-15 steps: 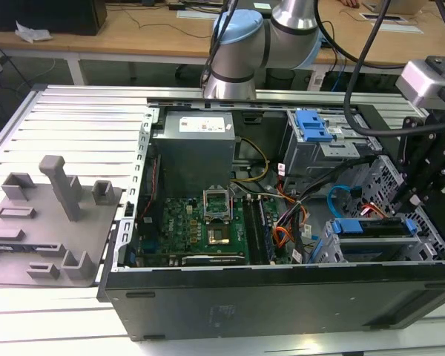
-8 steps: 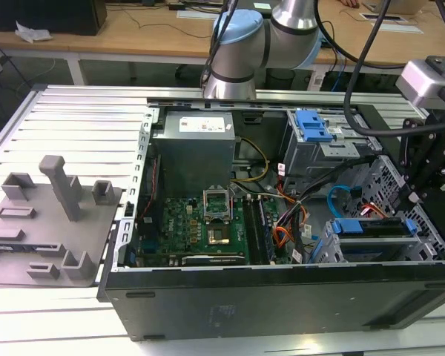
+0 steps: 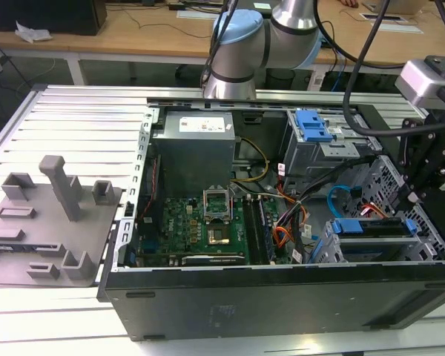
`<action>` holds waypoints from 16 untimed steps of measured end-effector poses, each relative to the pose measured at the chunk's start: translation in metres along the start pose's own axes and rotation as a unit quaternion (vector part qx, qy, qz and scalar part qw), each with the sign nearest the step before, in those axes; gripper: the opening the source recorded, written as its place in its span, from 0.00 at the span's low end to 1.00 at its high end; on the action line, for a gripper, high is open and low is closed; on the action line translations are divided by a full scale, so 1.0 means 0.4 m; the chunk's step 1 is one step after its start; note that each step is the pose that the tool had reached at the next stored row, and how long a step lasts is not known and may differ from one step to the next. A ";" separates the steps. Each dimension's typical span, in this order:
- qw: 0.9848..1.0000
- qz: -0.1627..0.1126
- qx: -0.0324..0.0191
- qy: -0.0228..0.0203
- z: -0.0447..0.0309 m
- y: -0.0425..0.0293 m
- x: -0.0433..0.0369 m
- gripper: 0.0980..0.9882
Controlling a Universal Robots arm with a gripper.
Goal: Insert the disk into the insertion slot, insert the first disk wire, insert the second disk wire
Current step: 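Insert the first disk wire, then insert the second disk wire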
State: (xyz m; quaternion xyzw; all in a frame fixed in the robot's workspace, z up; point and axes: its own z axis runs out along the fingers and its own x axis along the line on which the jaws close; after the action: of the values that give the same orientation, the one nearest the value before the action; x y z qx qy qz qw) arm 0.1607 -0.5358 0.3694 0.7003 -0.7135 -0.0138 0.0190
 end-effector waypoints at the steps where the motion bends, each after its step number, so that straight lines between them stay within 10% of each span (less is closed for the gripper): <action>1: 1.000 0.000 0.000 0.000 0.001 0.014 0.000 0.01; 5: 1.000 0.000 0.001 0.000 0.003 0.059 0.001 0.01; 16: 1.000 0.000 0.001 0.000 0.003 0.061 0.001 0.01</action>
State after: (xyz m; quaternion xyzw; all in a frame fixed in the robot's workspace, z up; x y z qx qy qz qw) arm 0.1362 -0.5359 0.3693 0.7003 -0.7135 -0.0134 0.0182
